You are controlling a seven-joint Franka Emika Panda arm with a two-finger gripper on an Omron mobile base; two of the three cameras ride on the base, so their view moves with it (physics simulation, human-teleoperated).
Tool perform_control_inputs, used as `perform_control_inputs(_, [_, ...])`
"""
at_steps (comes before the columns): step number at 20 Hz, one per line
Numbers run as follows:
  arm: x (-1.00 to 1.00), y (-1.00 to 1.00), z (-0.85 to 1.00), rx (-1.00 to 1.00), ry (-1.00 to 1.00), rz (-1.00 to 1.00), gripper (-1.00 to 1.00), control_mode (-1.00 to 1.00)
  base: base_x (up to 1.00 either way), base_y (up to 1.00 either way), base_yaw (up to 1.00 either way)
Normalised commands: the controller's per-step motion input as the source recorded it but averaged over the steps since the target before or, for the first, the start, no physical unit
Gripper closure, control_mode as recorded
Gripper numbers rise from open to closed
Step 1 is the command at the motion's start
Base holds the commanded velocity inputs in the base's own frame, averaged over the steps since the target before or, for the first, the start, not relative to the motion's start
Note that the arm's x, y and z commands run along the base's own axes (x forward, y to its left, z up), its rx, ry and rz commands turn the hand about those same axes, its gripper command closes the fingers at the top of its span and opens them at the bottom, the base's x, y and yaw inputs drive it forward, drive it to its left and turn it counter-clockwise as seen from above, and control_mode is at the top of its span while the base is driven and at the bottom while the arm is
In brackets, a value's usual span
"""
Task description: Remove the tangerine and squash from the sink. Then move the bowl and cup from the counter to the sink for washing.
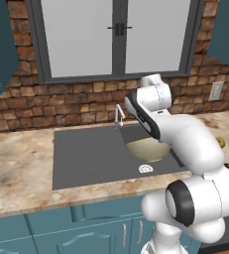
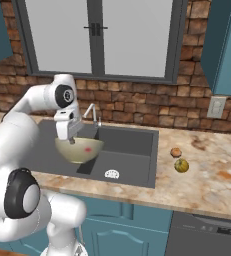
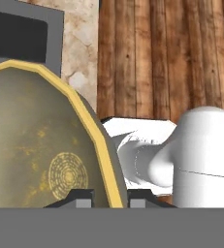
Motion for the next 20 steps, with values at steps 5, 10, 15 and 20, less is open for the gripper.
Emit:
perform_control_inputs(5, [0.00,-0.35,0.00,0.00,0.00,0.00,1.00,-1.00,0.00,0.00,0.00])
perform_control_inputs(10, [0.06,-0.29,0.00,0.00,0.00,0.01,1.00,-1.00,0.00,0.00,0.00])
perform_control_inputs(15, [0.11,-0.28,0.00,0.00,0.00,0.05,1.00,-1.00,0.00,0.00,0.00])
perform_control_inputs(20, [0.11,-0.31,-0.03,0.00,0.00,0.10,1.00,-1.00,0.00,0.00,0.00])
